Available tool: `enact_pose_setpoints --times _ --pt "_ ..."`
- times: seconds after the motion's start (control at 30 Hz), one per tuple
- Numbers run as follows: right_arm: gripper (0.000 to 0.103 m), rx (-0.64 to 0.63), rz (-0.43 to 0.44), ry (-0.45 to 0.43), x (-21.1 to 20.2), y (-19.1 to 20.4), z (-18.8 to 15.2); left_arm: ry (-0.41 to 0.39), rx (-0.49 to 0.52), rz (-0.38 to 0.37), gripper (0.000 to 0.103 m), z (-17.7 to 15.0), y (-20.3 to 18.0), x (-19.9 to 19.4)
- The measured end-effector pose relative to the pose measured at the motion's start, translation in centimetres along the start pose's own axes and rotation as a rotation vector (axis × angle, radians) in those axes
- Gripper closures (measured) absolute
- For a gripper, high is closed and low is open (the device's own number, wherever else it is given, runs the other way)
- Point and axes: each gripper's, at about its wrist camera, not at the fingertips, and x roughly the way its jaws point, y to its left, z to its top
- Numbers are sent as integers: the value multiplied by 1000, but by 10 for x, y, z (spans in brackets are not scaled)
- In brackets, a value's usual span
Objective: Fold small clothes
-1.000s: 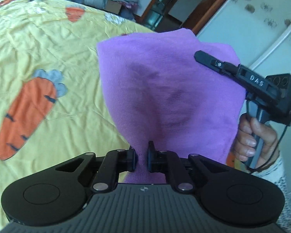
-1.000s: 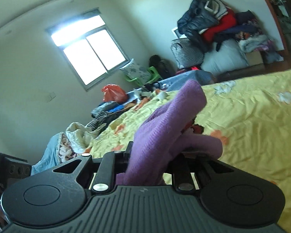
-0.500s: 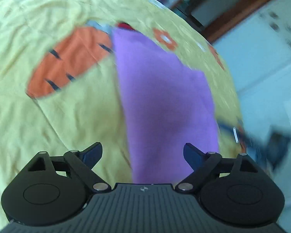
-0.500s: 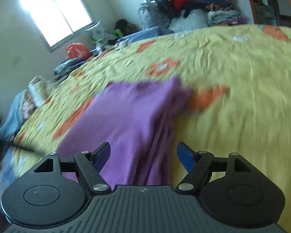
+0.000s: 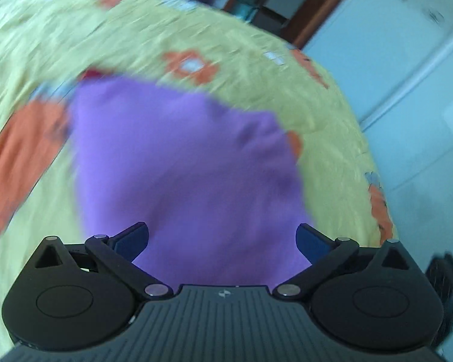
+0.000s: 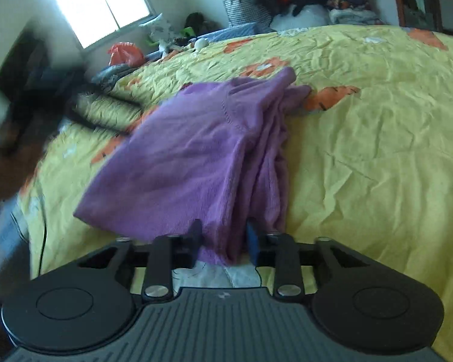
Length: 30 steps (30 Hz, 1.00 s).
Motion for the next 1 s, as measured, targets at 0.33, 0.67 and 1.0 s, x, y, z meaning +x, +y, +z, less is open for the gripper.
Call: enact_pose_setpoints --times 0.33,0.67,1.0 --pt "99 -102 -88 -71 -28 6 25 -96 92 203 0 44 -34 16" --pt "26 -6 -62 -105 -3 -34 85 -50 -109 325 0 42 95 -22" --pt "99 106 -48 -69 98 -70 140 -73 -245 240 30 69 128 29"
